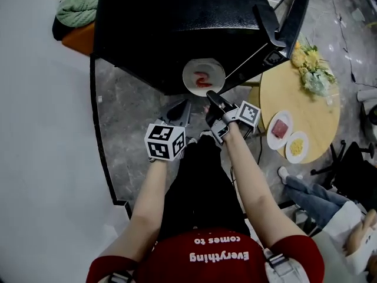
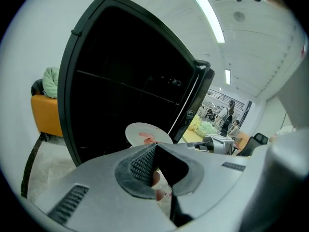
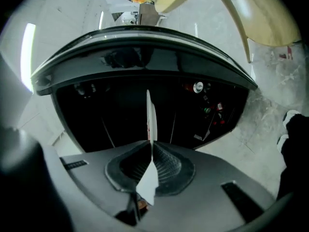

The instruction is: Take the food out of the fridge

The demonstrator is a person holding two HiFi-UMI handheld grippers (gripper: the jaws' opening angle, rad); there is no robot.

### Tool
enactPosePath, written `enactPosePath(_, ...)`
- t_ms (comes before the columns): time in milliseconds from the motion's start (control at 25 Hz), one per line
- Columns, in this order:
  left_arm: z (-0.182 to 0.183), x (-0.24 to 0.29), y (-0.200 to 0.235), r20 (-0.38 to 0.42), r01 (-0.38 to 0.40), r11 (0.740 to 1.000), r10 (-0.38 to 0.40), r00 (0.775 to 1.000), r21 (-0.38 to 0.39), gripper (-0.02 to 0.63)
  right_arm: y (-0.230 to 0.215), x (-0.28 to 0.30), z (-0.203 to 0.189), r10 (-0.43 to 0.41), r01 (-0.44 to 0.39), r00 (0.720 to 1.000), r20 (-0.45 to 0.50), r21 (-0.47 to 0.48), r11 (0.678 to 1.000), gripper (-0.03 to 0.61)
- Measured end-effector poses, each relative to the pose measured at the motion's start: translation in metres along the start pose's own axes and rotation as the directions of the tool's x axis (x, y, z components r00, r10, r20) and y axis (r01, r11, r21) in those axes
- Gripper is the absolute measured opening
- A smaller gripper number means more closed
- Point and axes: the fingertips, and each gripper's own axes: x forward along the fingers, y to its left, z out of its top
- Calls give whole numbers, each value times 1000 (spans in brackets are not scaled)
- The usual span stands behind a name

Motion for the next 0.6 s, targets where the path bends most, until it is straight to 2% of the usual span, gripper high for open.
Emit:
enactPosePath(280,15,-44,-43,16,60,997,-61,998,57,-3,38,-74,-51,51,-50,999,-7,57,997,21)
enactPosePath(440,20,-70,-71,29,126,991,-127,991,44,-2,63,-121,-82,60,-59,998,-28,26,998,21)
enactPosePath(600,14,-92,-98,3,196,979,-196,981,51,-3,73,-163,-102,35,-35,999,-40,-10,999,21)
